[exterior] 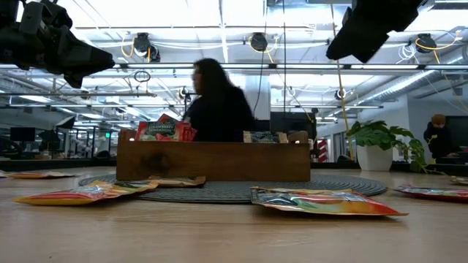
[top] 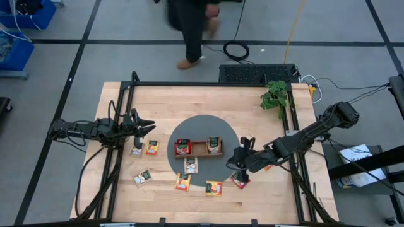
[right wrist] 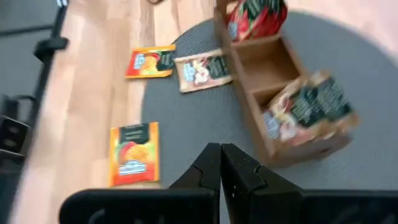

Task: Pick & Place Tea
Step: Put the yellow tea bag into the right section of the wooden organizer

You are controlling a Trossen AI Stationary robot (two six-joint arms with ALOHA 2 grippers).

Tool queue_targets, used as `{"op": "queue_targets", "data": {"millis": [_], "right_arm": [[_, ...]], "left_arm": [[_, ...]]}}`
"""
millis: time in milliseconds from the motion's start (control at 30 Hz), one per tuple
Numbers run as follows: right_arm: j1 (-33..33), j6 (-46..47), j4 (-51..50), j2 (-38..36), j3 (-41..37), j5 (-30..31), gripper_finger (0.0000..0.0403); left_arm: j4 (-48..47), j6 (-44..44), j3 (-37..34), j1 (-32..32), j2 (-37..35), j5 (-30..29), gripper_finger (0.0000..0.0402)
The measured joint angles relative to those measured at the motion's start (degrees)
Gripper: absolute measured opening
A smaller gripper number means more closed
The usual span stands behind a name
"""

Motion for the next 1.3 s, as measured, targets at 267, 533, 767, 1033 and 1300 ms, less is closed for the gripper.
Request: {"op": "queue_targets", "data": {"millis": [267, 533, 767, 1033, 1300], "right_arm": [[2.7, -15.2, 14.1, -0.8, -7.0, 7.2, 0.0000], [-0.5, -24.6, 37.6, -1.5, -17.5, 1.4, 0.0000], [-1.3, -31.4, 52.3, -3.0, -24.4, -3.4, 0.0000], [-2.8, -32.5, 49.2, -18.0, -33.7, -3.3, 0.0000], [-5.6, -29.5, 53.7, -38.9, -48.5, -3.2, 0.0000]], "left_arm": [[0.0, 0.0, 0.0, 0.0, 0.0, 0.0, 0.0093], [0.0, 0.0, 0.0, 0.0, 0.0, 0.0, 0.0093], [0.0, 0.0, 0.0, 0.0, 0.0, 0.0, 0.0093], [0.0, 0.0, 0.0, 0.0, 0.0, 0.0, 0.0093], [1.8, 1.2, 0.0, 0.0, 0.0, 0.0, 0.0093]]}}
